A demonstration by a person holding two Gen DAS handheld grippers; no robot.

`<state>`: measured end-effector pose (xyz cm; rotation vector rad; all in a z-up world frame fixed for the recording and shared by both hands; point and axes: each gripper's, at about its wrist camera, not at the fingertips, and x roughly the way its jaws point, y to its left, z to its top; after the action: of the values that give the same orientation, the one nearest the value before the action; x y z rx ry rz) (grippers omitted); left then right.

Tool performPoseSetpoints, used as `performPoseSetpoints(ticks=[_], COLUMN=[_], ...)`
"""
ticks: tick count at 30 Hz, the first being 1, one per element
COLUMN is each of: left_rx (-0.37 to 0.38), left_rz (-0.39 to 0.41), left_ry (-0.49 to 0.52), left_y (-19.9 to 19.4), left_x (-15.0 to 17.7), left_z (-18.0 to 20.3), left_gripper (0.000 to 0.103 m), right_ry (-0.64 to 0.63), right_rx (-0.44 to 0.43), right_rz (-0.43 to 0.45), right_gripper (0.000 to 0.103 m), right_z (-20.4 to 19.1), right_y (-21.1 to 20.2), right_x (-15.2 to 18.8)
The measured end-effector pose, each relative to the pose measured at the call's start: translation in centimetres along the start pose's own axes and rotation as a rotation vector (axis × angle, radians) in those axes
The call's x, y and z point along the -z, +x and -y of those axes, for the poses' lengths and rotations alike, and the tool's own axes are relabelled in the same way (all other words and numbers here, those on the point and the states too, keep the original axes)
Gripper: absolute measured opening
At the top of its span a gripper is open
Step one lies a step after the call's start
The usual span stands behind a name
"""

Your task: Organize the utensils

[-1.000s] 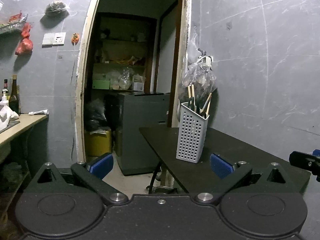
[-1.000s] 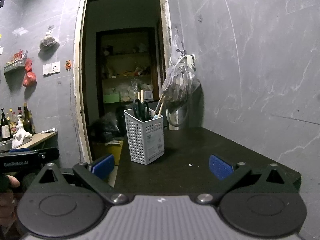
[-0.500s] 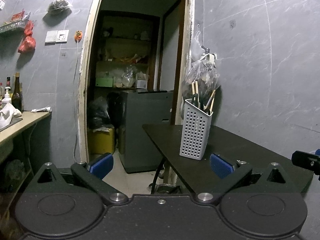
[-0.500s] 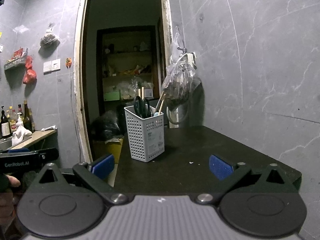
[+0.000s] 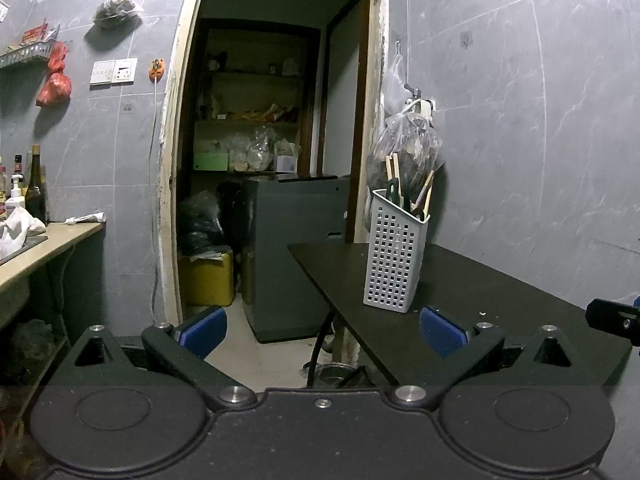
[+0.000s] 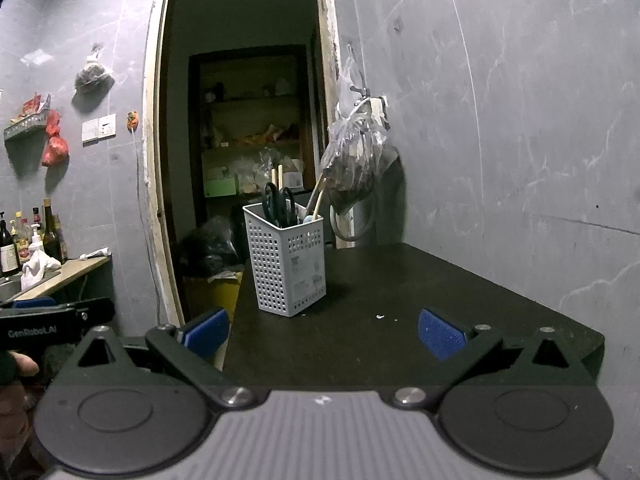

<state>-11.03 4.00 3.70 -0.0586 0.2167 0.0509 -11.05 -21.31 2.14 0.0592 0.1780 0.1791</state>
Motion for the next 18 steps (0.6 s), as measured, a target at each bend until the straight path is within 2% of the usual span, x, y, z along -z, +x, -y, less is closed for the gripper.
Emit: performPoseSetpoints(ticks=[18], left_rx=[-0.011], left_rz=[-0.019], left_ry=[0.014], left_y=[0.92], left_x=[0.2], left_z=[0.36], left_gripper=[0.102], right_ry=[0.011], right_rx=[0.009], right_rz=[-0.023], right_gripper=[0.103], right_z=[0.24], right_y=[0.7], right_x=[0.48])
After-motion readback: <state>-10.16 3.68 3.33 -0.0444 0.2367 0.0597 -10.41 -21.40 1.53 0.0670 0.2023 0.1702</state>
